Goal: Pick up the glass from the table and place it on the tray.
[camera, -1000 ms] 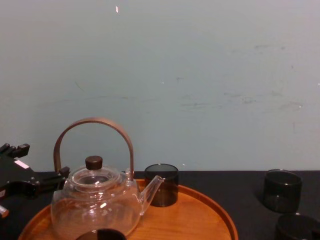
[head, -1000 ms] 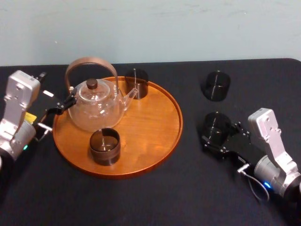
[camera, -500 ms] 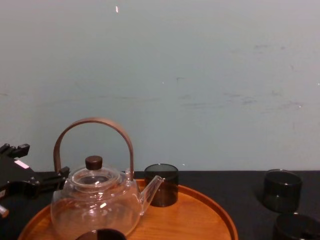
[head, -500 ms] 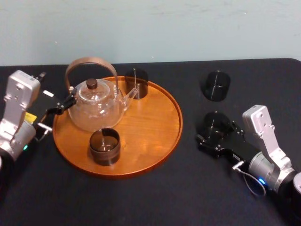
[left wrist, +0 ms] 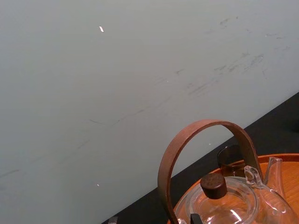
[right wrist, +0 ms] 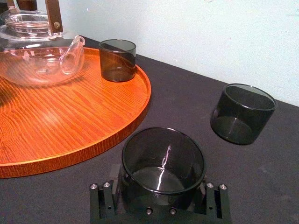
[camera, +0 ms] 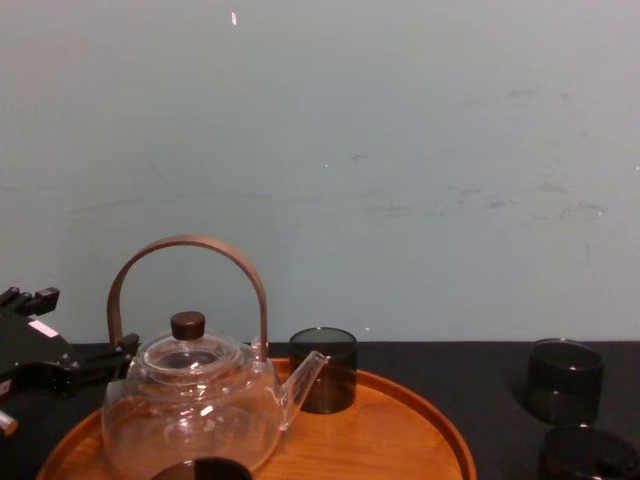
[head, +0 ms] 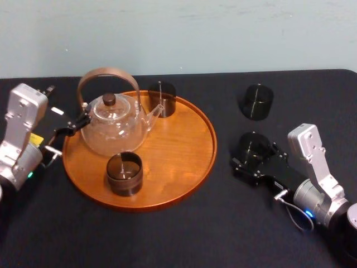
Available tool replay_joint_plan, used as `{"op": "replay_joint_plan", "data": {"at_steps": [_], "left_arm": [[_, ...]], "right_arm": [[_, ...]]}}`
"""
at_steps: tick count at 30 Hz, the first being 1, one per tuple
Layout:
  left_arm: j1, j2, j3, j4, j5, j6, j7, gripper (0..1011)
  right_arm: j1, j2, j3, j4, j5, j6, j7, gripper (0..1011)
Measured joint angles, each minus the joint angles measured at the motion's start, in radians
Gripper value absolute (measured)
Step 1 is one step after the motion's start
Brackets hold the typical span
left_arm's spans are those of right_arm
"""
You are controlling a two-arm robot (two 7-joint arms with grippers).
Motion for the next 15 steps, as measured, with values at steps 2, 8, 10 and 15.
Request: {"op": "replay_joint_plan", "data": {"at_steps": [2, 8, 10, 15], "left_arm": [[0.000, 0.000, 0.000, 0.000, 0.000, 0.000, 0.000, 1009], [0.000, 0.000, 0.000, 0.000, 0.000, 0.000, 0.000, 1009], [0.000, 0.000, 0.000, 0.000, 0.000, 0.000, 0.000, 1009], [0.000, 0.000, 0.000, 0.000, 0.000, 0.000, 0.000, 1010]], "right_arm": [[0.000, 0.000, 0.000, 0.000, 0.000, 0.000, 0.000, 948], [-0.001, 0.001, -0.001, -0.002, 0.000, 0.001, -0.001, 916], [-0.001, 0.001, -0.001, -0.002, 0.000, 0.001, -0.001, 916], [-0.001, 0.004, -0.001, -0.005, 0.003, 0.006, 0.004, 916]]}}
